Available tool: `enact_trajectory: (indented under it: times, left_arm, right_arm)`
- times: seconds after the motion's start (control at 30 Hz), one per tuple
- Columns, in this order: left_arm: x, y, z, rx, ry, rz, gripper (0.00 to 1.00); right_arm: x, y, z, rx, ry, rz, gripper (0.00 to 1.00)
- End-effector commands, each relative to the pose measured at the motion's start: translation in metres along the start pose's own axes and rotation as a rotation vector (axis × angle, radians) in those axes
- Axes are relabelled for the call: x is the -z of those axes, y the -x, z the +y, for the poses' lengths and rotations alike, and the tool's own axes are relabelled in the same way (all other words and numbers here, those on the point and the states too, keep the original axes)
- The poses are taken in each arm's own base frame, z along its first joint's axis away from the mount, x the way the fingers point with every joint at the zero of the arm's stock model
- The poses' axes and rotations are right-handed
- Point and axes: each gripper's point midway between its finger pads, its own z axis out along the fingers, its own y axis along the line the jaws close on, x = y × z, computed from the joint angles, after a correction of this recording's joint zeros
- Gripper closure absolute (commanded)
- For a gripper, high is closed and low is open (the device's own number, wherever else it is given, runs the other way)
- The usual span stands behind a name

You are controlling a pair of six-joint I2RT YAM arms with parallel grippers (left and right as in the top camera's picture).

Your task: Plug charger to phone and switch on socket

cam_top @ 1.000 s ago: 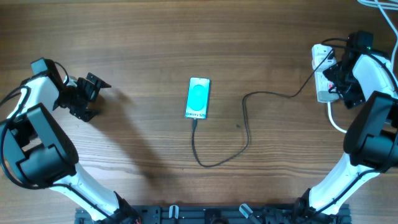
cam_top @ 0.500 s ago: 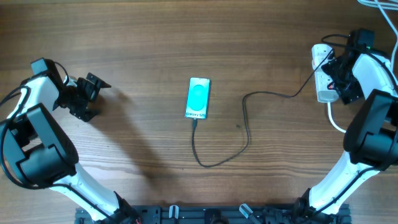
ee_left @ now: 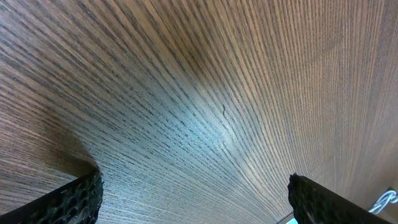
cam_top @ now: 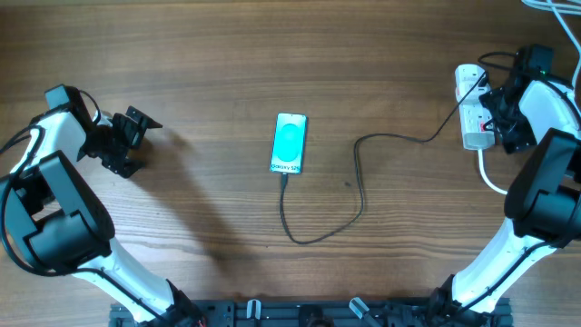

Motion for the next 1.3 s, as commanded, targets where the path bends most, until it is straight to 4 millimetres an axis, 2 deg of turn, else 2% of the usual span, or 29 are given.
enact_trajectory:
  times: [0.0,0.6,0.73,0.9,1.17,1.27]
  left_arm:
    - [-0.018,-0.005,0.026,0.027,0.090,0.022,0.00]
    - [-0.018,-0.005,0.026,0.027,0.090,0.022,0.00]
    - [-0.018,-0.005,0.026,0.027,0.090,0.022,0.00]
    - [-0.018,-0.005,0.026,0.028,0.090,0.022,0.00]
    - [-0.018,-0.005,0.026,0.028,0.090,0.022,0.00]
    - [-0.018,-0.005,0.026,0.027,0.090,0.022,0.00]
  right_arm:
    - [-0.010,-0.006,0.005,-0.016,0.016,0.031,0.00]
    - [-0.010,-0.007,0.010,0.008,0.045,0.043,0.00]
    - [-0.016,-0.013,0.007,0.006,0.040,0.048,0.00]
    - [-0.020,-0.025,0.013,0.012,0.086,0.096,0.00]
    - [-0.020,-0.026,0.012,0.181,0.092,0.092,0.00]
    - [-0.019,-0.034,0.017,0.204,0.131,0.135,0.00]
